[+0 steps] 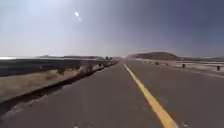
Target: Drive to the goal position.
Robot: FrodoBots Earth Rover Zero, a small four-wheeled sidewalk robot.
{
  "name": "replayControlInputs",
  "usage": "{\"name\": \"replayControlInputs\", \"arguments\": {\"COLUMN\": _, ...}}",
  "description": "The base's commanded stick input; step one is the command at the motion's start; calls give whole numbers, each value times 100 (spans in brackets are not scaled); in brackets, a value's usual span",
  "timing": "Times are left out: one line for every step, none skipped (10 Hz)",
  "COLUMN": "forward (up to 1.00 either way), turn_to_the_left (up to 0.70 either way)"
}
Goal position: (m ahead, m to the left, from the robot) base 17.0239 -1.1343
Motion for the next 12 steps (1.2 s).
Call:
{"name": "replayControlInputs", "arguments": {"forward": 50, "turn_to_the_left": 0}}
{"name": "replayControlInputs", "arguments": {"forward": 50, "turn_to_the_left": 0}}
{"name": "replayControlInputs", "arguments": {"forward": 50, "turn_to_the_left": 0}}
{"name": "replayControlInputs", "arguments": {"forward": 50, "turn_to_the_left": 0}}
{"name": "replayControlInputs", "arguments": {"forward": 50, "turn_to_the_left": 0}}
{"name": "replayControlInputs", "arguments": {"forward": 50, "turn_to_the_left": 0}}
{"name": "replayControlInputs", "arguments": {"forward": 50, "turn_to_the_left": 0}}
{"name": "replayControlInputs", "arguments": {"forward": 50, "turn_to_the_left": 0}}
{"name": "replayControlInputs", "arguments": {"forward": 50, "turn_to_the_left": 0}}
{"name": "replayControlInputs", "arguments": {"forward": 50, "turn_to_the_left": 0}}
{"name": "replayControlInputs", "arguments": {"forward": 50, "turn_to_the_left": 0}}
{"name": "replayControlInputs", "arguments": {"forward": 50, "turn_to_the_left": 0}}
